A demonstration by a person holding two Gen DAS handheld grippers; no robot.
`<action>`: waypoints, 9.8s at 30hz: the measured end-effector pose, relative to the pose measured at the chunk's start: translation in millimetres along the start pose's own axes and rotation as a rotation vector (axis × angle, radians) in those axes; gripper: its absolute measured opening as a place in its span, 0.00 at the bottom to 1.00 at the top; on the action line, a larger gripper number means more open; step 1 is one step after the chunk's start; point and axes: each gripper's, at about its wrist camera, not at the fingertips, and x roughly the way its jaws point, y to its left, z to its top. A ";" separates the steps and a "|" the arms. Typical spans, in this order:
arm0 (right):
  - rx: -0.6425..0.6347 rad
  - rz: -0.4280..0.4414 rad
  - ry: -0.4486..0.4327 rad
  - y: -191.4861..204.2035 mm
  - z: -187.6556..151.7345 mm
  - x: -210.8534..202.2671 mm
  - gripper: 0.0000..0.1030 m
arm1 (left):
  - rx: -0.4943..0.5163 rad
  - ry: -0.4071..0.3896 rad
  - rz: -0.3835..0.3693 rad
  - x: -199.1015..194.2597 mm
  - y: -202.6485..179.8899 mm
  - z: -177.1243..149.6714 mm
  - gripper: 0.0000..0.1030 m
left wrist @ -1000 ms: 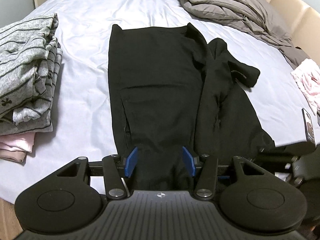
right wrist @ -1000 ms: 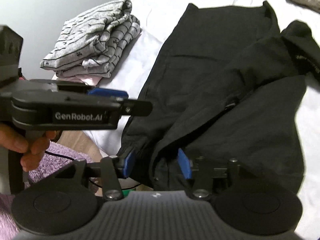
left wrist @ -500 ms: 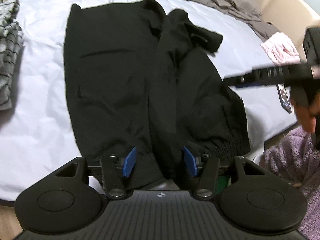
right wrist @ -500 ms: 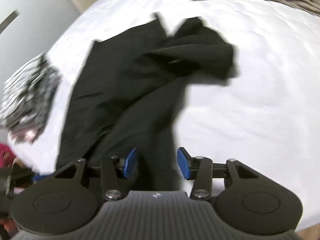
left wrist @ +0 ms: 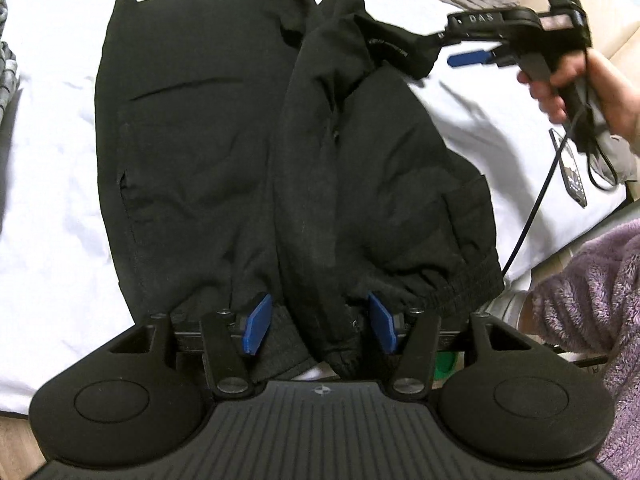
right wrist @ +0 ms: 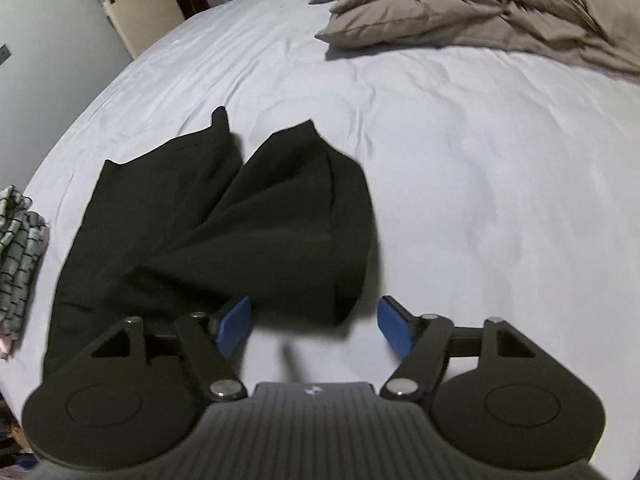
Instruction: Fold clothes
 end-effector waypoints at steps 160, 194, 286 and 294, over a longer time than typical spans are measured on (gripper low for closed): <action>0.385 0.454 0.158 71.5 -181.4 -21.1 0.25 | -0.405 -0.117 -0.157 -23.2 105.0 -70.8 0.30; 0.358 0.628 0.122 79.8 -114.9 -132.6 0.16 | -0.316 -0.193 -0.255 -139.4 73.1 -23.2 0.13; -0.164 0.186 -0.132 117.3 75.3 56.4 0.65 | -0.066 -0.304 0.087 -14.2 146.4 170.4 0.51; -0.138 0.175 -0.083 111.2 68.4 76.2 0.28 | -0.054 -0.284 0.152 5.2 140.1 174.9 0.16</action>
